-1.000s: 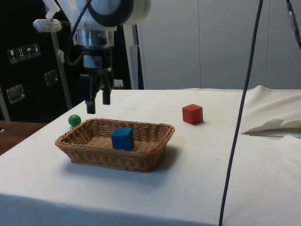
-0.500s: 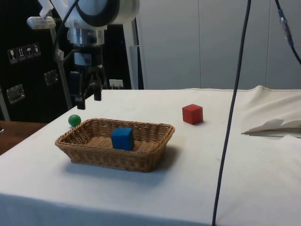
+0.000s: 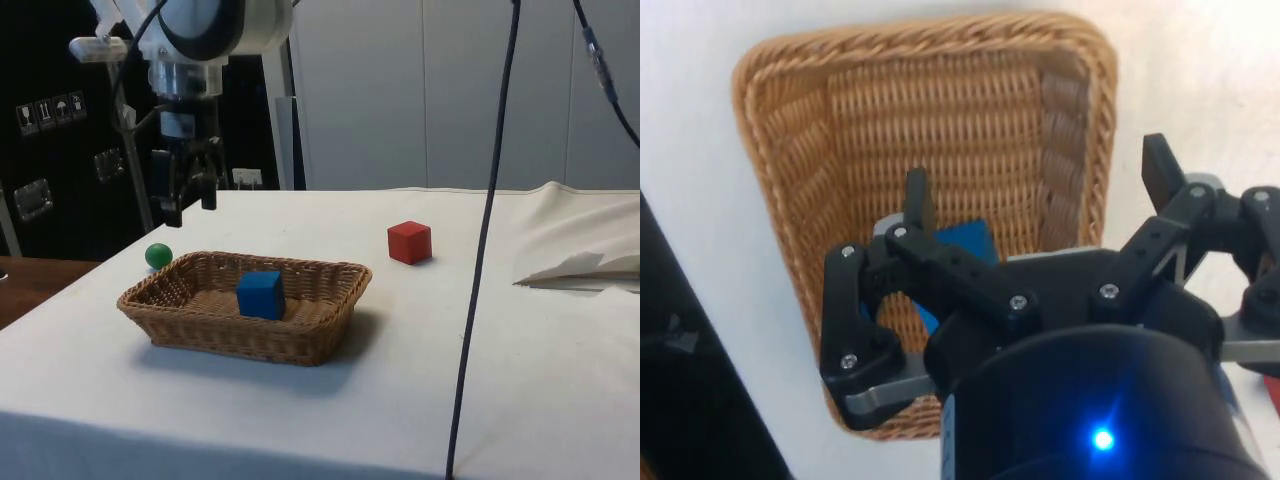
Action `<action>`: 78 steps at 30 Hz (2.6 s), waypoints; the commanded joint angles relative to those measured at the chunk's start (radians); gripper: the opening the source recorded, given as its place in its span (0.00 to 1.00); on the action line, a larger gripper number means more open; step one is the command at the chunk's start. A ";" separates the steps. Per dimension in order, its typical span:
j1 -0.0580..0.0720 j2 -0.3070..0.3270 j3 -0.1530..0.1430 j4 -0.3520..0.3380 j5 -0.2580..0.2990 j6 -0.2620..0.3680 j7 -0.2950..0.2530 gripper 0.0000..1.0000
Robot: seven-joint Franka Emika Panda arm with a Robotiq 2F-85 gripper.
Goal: Place all non-red objects into the basket.
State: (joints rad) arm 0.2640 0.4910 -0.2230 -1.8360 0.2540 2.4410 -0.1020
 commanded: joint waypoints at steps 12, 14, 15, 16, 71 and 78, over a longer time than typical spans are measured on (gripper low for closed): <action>-0.025 0.082 -0.025 0.111 0.006 -0.029 -0.024 1.00; -0.029 0.105 -0.028 0.134 0.008 -0.029 -0.027 1.00; -0.030 0.115 -0.030 0.145 0.009 -0.028 -0.028 1.00; -0.035 0.137 -0.031 0.165 0.012 -0.026 -0.031 1.00; -0.085 0.540 -0.136 0.600 0.196 0.012 -0.138 1.00; -0.090 0.571 -0.136 0.634 0.201 0.023 -0.130 1.00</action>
State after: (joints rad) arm 0.1800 1.0570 -0.3650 -1.2100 0.4510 2.4630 -0.2310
